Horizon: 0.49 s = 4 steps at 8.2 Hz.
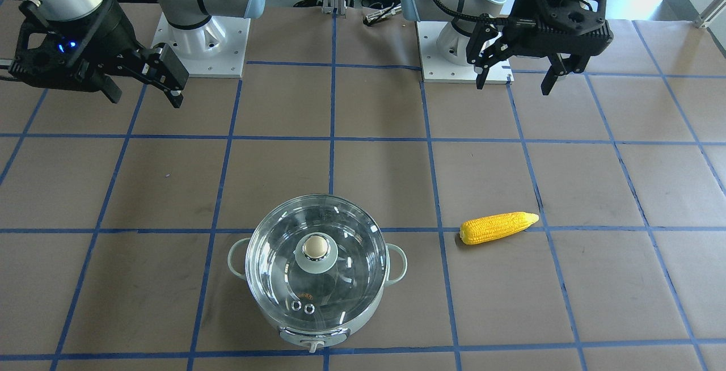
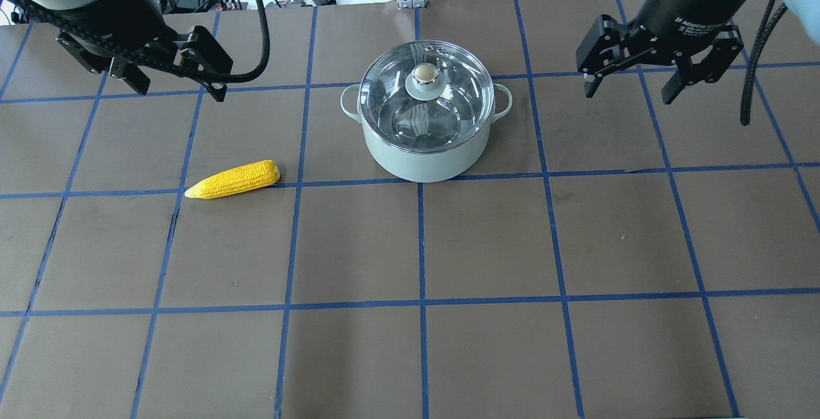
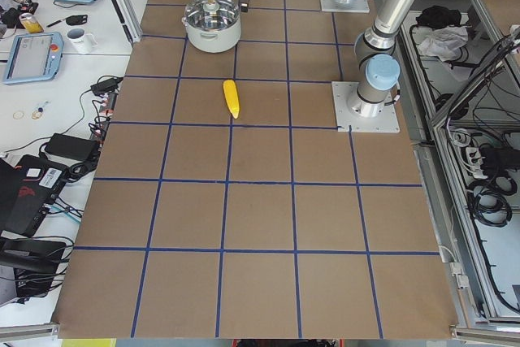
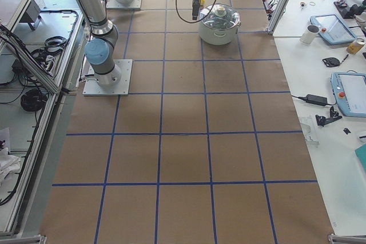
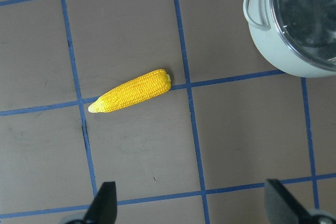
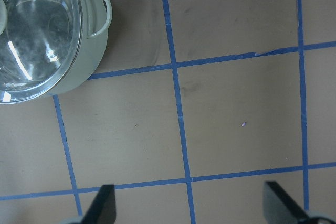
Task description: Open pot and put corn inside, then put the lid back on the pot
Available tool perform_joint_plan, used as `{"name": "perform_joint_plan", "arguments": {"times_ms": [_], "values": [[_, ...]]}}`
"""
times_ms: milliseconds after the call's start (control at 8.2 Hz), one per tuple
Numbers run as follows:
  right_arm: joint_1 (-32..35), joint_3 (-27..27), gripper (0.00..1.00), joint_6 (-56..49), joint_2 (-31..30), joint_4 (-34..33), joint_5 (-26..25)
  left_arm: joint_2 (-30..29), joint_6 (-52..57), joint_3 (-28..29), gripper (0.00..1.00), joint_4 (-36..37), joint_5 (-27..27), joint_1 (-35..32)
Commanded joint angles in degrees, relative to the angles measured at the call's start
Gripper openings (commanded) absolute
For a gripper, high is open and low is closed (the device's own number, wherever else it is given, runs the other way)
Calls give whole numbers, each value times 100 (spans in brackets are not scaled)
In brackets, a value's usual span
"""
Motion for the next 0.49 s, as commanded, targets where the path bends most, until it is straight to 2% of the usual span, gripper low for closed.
{"name": "perform_joint_plan", "arguments": {"times_ms": [0,366], "values": [[0,0,100,0,0,-9,-5,-3,9,-22,100,20,-5,5],[0,-9,100,26,26,-114,-5,-47,220,22,100,73,-5,66]]}}
